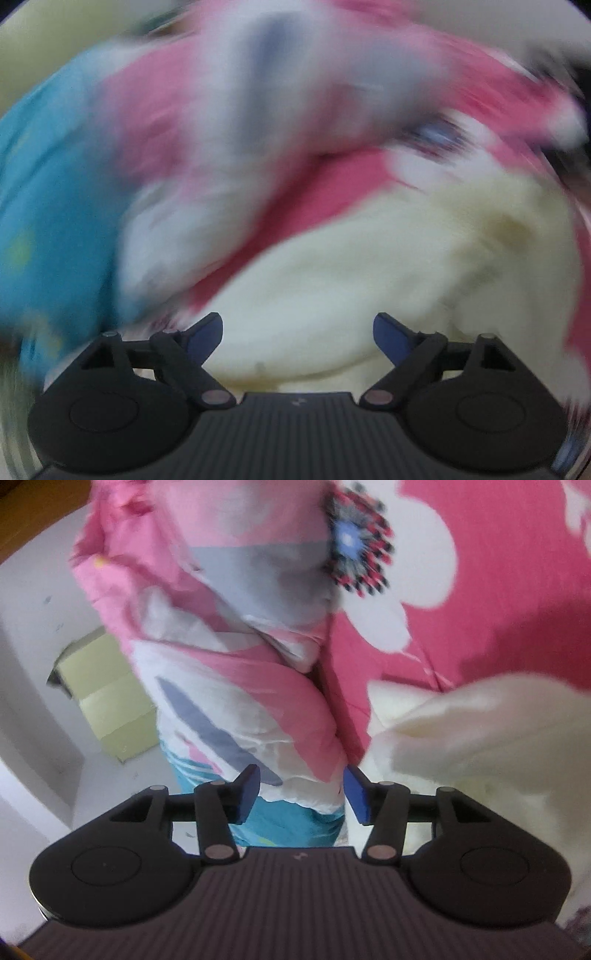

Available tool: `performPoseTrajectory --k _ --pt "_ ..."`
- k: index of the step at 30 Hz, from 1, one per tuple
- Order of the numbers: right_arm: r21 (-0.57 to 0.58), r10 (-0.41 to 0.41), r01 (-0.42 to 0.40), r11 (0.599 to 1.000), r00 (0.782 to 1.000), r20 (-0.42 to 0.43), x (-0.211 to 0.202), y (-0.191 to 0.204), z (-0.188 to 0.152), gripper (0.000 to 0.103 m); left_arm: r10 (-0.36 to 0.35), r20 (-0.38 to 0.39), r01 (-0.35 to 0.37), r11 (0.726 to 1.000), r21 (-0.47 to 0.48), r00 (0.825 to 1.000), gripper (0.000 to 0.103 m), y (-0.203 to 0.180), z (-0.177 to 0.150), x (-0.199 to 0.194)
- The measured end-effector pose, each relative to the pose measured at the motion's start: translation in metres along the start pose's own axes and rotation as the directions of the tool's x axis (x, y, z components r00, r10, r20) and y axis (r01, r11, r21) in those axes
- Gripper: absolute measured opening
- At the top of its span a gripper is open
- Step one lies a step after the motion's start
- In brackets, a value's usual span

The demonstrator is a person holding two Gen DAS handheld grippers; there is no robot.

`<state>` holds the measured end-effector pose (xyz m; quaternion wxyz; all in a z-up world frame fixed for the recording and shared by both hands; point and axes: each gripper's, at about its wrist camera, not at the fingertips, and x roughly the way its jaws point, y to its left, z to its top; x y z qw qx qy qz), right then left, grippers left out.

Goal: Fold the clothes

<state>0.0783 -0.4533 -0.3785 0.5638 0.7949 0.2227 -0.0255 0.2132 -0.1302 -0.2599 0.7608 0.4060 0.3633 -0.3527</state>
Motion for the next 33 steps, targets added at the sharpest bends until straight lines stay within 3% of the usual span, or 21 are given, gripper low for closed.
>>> performPoseTrajectory --k 1,3,5,7,9,11,13,14,16,18,20,22,25,26,27,28,29,32,33 --pt "-0.053 -0.016 0.016 0.998 1.0 0.012 -0.007 0.005 -0.003 0.052 -0.02 0.005 0.019 0.996 0.086 1.0 0.09 -0.018 0.003 0.009" --pt "-0.25 -0.129 0.14 0.958 0.99 0.059 -0.024 0.02 -0.016 0.052 -0.054 0.009 0.051 0.977 0.209 0.999 0.09 -0.043 0.005 0.029" --pt "-0.473 -0.271 0.302 0.828 0.953 0.136 -0.038 0.031 -0.036 0.052 -0.066 0.004 0.062 0.952 0.299 0.998 0.089 -0.06 0.004 0.049" --pt "-0.628 -0.397 0.429 0.649 0.895 0.202 -0.044 0.034 -0.055 0.052 -0.056 0.005 0.051 0.933 0.356 0.998 0.088 -0.068 0.003 0.068" --pt "-0.728 -0.485 0.488 0.483 0.84 0.241 -0.041 0.03 -0.069 0.052 -0.032 0.0 0.03 0.946 0.324 0.999 0.075 -0.059 0.007 0.082" --pt "-0.791 -0.554 0.502 0.349 0.791 0.258 -0.032 0.02 -0.078 0.052 -0.006 -0.008 0.008 0.963 0.268 1.0 0.044 -0.046 0.012 0.094" --pt "-0.817 -0.589 0.517 0.257 0.754 0.292 -0.022 0.012 -0.08 0.052 0.017 -0.013 -0.014 0.982 0.187 1.0 0.025 -0.029 0.018 0.104" --pt "-0.82 -0.593 0.525 0.228 0.743 0.31 -0.018 0.01 -0.079 0.052 0.028 -0.014 -0.025 0.991 0.134 1.0 0.019 -0.017 0.021 0.105" --pt "-0.813 -0.591 0.545 0.208 0.732 0.34 -0.012 0.007 -0.071 0.052 0.05 -0.017 -0.049 0.997 0.056 0.999 0.019 0.002 0.025 0.108" --pt "-0.815 -0.589 0.549 0.185 0.726 0.355 -0.005 0.005 -0.064 0.052 -0.001 -0.034 0.002 0.999 0.033 0.999 0.023 0.011 0.024 0.106" --pt "-0.827 -0.588 0.54 0.157 0.724 0.361 0.001 0.004 -0.057 0.052 -0.094 -0.044 0.098 0.991 0.086 0.995 0.04 0.005 0.017 0.097" --pt "-0.863 -0.596 0.498 0.089 0.72 0.354 0.009 0.005 -0.058 0.052 -0.178 -0.06 0.185 0.97 0.157 0.982 0.058 -0.006 0.006 0.087" --pt "-0.908 -0.619 0.42 -0.013 0.709 0.337 0.02 0.005 -0.058 0.051 -0.242 -0.099 0.26 0.928 0.268 0.965 0.068 -0.025 -0.012 0.078" --pt "-0.915 -0.622 0.403 -0.031 0.709 0.333 0.024 0.005 -0.057 0.048 -0.243 -0.112 0.266 0.916 0.3 0.964 0.069 -0.031 -0.018 0.079" --pt "-0.92 -0.622 0.39 -0.037 0.711 0.327 0.028 0.006 -0.054 0.041 -0.228 -0.125 0.257 0.909 0.328 0.966 0.069 -0.037 -0.023 0.081" --pt "-0.923 -0.622 0.383 -0.039 0.714 0.322 0.031 0.007 -0.051 0.021 -0.214 -0.131 0.247 0.905 0.345 0.968 0.069 -0.042 -0.027 0.083" --pt "-0.918 -0.615 0.395 -0.024 0.719 0.325 0.033 0.011 -0.049 0.016 -0.196 -0.123 0.228 0.91 0.347 0.973 0.069 -0.044 -0.028 0.086" --pt "-0.894 -0.557 0.444 0.067 0.76 0.336 0.03 0.023 -0.044 0.014 -0.134 -0.08 0.153 0.933 0.326 0.988 0.064 -0.046 -0.024 0.093" --pt "-0.891 -0.55 0.448 0.074 0.763 0.338 0.03 0.023 -0.045 0.014 -0.115 -0.069 0.131 0.945 0.301 0.991 0.063 -0.043 -0.022 0.095"
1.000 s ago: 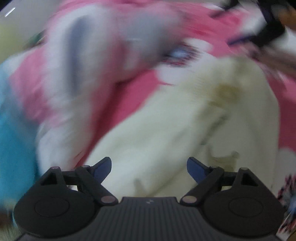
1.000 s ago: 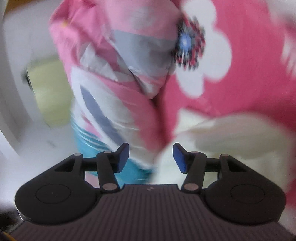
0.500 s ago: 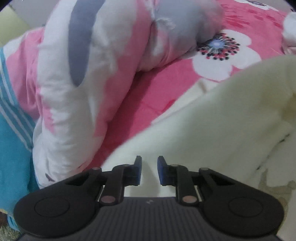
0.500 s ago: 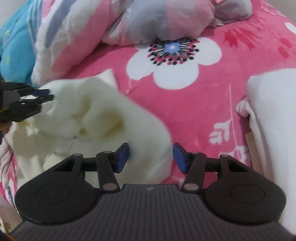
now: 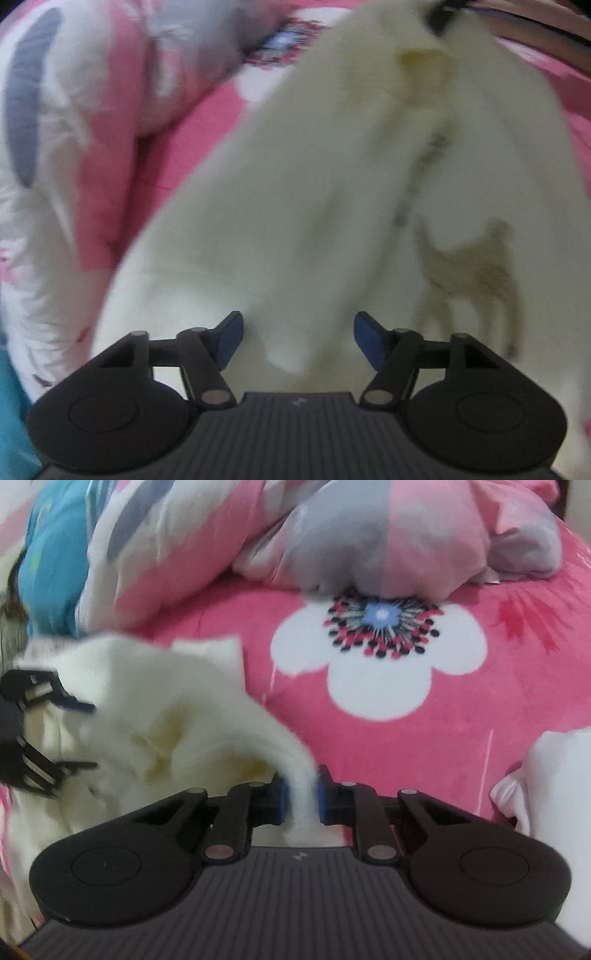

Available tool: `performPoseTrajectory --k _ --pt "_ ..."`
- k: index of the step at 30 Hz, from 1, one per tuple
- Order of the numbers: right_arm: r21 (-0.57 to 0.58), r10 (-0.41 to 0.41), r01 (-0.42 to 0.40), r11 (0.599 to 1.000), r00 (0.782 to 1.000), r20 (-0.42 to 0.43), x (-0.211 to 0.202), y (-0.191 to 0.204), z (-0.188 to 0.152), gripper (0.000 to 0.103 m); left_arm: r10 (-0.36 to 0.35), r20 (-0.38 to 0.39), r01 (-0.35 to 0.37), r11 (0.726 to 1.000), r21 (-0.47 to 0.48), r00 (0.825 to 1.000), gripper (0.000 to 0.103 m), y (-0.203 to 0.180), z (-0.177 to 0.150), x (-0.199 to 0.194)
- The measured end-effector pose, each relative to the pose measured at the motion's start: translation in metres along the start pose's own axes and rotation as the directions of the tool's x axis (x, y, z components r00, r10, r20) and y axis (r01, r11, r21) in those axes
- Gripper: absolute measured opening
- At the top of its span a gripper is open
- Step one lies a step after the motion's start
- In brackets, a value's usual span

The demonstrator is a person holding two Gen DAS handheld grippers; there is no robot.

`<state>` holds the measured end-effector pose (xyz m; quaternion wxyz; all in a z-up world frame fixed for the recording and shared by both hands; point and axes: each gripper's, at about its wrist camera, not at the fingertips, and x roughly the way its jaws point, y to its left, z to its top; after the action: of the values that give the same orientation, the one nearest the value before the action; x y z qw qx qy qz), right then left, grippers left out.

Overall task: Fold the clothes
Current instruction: 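Lift the fleece with both grippers and shake it open in the air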

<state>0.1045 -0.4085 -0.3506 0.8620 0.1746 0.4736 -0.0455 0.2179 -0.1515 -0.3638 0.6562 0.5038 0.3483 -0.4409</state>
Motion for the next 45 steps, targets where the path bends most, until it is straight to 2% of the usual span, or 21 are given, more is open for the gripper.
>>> performPoseTrajectory --k 2,5,7,9,11,12,14,15,17,18,21,23,25,27,28,29,30,33,37,41,45 --pt "-0.005 -0.011 0.011 1.0 1.0 0.005 -0.001 0.003 -0.004 0.014 0.041 0.012 -0.04 0.998 -0.047 0.999 0.06 0.007 0.001 0.001" --pt "-0.005 -0.02 0.02 1.0 1.0 -0.005 0.001 0.003 -0.011 0.015 0.094 0.034 -0.092 0.994 -0.055 0.995 0.057 0.01 0.003 0.002" --pt "0.002 -0.015 0.015 1.0 1.0 -0.01 0.003 0.001 -0.012 0.017 0.061 0.022 -0.061 0.998 -0.02 0.998 0.06 0.006 0.002 0.005" --pt "0.002 -0.008 0.008 1.0 1.0 -0.017 0.005 0.0 -0.013 0.018 0.019 -0.003 -0.019 0.997 0.071 1.0 0.07 -0.006 -0.007 0.007" --pt "-0.022 -0.002 0.002 1.0 0.999 -0.032 0.007 0.002 -0.013 0.023 0.032 -0.003 -0.032 0.993 0.116 0.999 0.069 -0.012 -0.012 0.008" --pt "-0.037 -0.001 -0.001 0.999 0.999 -0.042 0.008 0.003 -0.013 0.03 0.046 0.0 -0.045 0.99 0.131 0.999 0.067 -0.015 -0.014 0.009" --pt "-0.059 -0.01 0.007 0.998 0.998 -0.056 0.013 0.002 -0.015 0.034 0.06 0.02 -0.061 0.997 0.04 0.998 0.048 -0.003 -0.011 0.003" --pt "-0.053 -0.008 0.005 0.999 0.998 -0.055 0.014 0.0 -0.015 0.034 0.066 0.031 -0.066 0.998 -0.023 0.997 0.043 0.005 -0.009 0.0" --pt "-0.032 0.005 -0.007 0.999 0.999 -0.044 0.014 -0.004 -0.013 0.017 0.09 0.066 -0.079 0.985 -0.151 0.994 0.03 0.022 -0.004 -0.01" --pt "0.007 0.037 -0.037 0.999 0.999 -0.006 0.008 -0.007 -0.011 0.01 0.103 0.082 -0.084 0.975 -0.204 0.991 0.029 0.031 -0.001 -0.015" --pt "0.059 0.056 -0.059 0.997 0.997 0.059 -0.003 -0.006 -0.008 0.01 0.118 0.097 -0.083 0.947 -0.31 0.988 0.03 0.046 0.001 -0.019" --pt "0.075 0.045 -0.048 0.996 0.998 0.039 0.005 -0.006 -0.012 0.014 0.097 0.063 -0.073 0.948 -0.31 0.993 0.043 0.041 -0.001 -0.011" --pt "0.12 0.068 -0.065 0.991 0.997 -0.021 0.021 -0.011 -0.019 0.019 0.086 0.017 -0.079 0.964 -0.252 0.996 0.05 0.028 -0.005 0.007" --pt "0.14 0.076 -0.068 0.988 0.996 -0.05 0.033 -0.013 -0.024 0.025 0.091 0.0 -0.089 0.972 -0.217 0.996 0.043 0.019 -0.005 0.016" --pt "0.148 0.08 -0.07 0.987 0.995 -0.06 0.038 -0.014 -0.025 0.025 0.098 0.003 -0.095 0.97 -0.222 0.995 0.032 0.019 -0.003 0.018" --pt "0.149 0.082 -0.073 0.986 0.995 -0.053 0.036 -0.014 -0.023 0.016 0.109 0.008 -0.104 0.965 -0.242 0.994 0.017 0.019 -0.003 0.016" --pt "0.15 0.084 -0.076 0.986 0.995 -0.046 0.034 -0.014 -0.021 0.011 0.131 0.021 -0.12 0.952 -0.282 0.991 0.014 0.022 -0.003 0.008" --pt "0.162 0.083 -0.087 0.983 0.996 0.033 0.011 -0.012 -0.014 0.009 0.217 0.086 -0.165 0.9 -0.404 0.972 0.012 0.032 -0.005 -0.031" --pt "0.153 0.103 -0.126 0.98 0.984 0.145 -0.035 0.005 -0.006 0.008 0.336 0.141 -0.221 0.829 -0.514 0.931 0.011 0.05 -0.008 -0.096" --pt "0.125 0.139 -0.175 0.977 0.957 0.253 -0.09 0.035 -0.001 0.008 0.424 0.164 -0.223 0.721 -0.656 0.891 0.01 0.065 -0.019 -0.155" --pt "0.107 0.175 -0.227 0.968 0.916 0.36 -0.151 0.066 0.004 0.008 0.518 0.191 -0.224 0.633 -0.741 0.834 0.01 0.056 -0.048 -0.23"
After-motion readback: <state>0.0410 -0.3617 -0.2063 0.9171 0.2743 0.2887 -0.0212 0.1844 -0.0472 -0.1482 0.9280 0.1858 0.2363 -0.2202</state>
